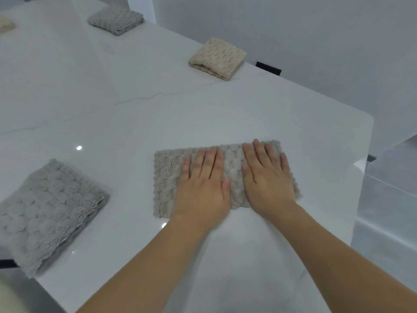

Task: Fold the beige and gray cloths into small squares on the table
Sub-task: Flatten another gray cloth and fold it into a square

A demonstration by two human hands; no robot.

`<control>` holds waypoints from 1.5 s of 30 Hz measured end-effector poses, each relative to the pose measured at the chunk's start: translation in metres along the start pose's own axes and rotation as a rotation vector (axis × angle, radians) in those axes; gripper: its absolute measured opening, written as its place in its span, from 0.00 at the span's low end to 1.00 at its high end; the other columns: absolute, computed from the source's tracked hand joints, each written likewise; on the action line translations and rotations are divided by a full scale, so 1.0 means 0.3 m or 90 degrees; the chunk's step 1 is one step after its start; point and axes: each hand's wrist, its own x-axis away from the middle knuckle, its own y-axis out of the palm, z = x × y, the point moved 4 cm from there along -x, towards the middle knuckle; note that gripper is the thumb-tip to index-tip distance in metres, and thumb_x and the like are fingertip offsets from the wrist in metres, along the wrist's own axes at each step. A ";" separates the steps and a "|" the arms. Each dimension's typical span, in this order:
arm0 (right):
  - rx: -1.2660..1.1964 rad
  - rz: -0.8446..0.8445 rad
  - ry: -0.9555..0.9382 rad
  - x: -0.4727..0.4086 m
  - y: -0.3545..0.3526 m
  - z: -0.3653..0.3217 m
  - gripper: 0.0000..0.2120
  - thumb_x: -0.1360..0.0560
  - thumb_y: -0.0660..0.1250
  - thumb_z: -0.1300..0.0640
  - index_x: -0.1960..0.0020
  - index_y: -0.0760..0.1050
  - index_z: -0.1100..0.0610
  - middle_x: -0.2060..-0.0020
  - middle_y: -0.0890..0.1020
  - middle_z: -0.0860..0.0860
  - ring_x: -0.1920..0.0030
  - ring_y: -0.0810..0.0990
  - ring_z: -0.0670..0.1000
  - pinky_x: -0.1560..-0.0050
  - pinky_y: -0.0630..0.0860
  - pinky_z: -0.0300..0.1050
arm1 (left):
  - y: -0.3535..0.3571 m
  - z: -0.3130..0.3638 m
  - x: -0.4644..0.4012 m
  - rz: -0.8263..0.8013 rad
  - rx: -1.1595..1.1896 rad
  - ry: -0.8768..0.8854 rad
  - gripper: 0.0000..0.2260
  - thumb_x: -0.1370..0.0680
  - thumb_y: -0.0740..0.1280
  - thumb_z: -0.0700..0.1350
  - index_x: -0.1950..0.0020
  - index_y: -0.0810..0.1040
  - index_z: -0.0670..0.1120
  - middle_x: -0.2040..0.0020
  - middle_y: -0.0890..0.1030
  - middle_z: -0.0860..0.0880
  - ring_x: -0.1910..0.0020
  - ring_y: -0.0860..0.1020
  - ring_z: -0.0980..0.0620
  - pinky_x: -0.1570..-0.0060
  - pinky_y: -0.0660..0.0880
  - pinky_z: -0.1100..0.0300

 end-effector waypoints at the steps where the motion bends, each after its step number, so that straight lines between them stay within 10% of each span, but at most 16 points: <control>1: -0.002 -0.008 -0.007 -0.008 0.005 0.014 0.25 0.18 0.37 0.45 0.22 0.43 0.45 0.22 0.45 0.46 0.23 0.39 0.47 0.24 0.36 0.51 | 0.010 -0.026 0.004 -0.005 -0.010 0.010 0.28 0.19 0.43 0.55 0.20 0.50 0.46 0.20 0.52 0.48 0.21 0.48 0.49 0.24 0.44 0.46; 14: 0.027 -0.021 -0.002 -0.017 -0.010 0.048 0.26 0.18 0.39 0.45 0.21 0.41 0.47 0.22 0.43 0.46 0.23 0.38 0.47 0.25 0.35 0.51 | -0.074 -0.186 0.072 -0.005 -0.115 0.052 0.28 0.20 0.48 0.54 0.23 0.62 0.40 0.23 0.63 0.42 0.24 0.60 0.41 0.26 0.52 0.40; 20: 0.022 -0.015 0.008 -0.010 -0.018 0.055 0.26 0.18 0.38 0.45 0.21 0.42 0.47 0.22 0.44 0.46 0.23 0.39 0.47 0.24 0.36 0.53 | -0.025 -0.105 0.056 -0.075 -0.021 0.053 0.32 0.22 0.35 0.60 0.20 0.43 0.49 0.19 0.45 0.51 0.21 0.41 0.50 0.24 0.38 0.48; 40: 0.055 -0.038 0.064 0.017 -0.031 0.099 0.27 0.19 0.39 0.43 0.21 0.39 0.49 0.22 0.44 0.48 0.23 0.39 0.52 0.26 0.34 0.53 | -0.091 -0.313 0.105 -0.082 -0.023 0.007 0.34 0.23 0.42 0.66 0.20 0.49 0.53 0.20 0.50 0.51 0.21 0.44 0.48 0.25 0.38 0.44; 45: 0.059 0.064 0.130 0.030 -0.047 0.040 0.22 0.18 0.49 0.47 0.26 0.58 0.53 0.36 0.65 0.56 0.39 0.64 0.58 0.38 0.59 0.52 | -0.158 -0.201 0.208 0.003 0.000 0.245 0.13 0.35 0.68 0.53 0.55 0.76 0.48 0.50 0.73 0.48 0.50 0.73 0.44 0.45 0.69 0.50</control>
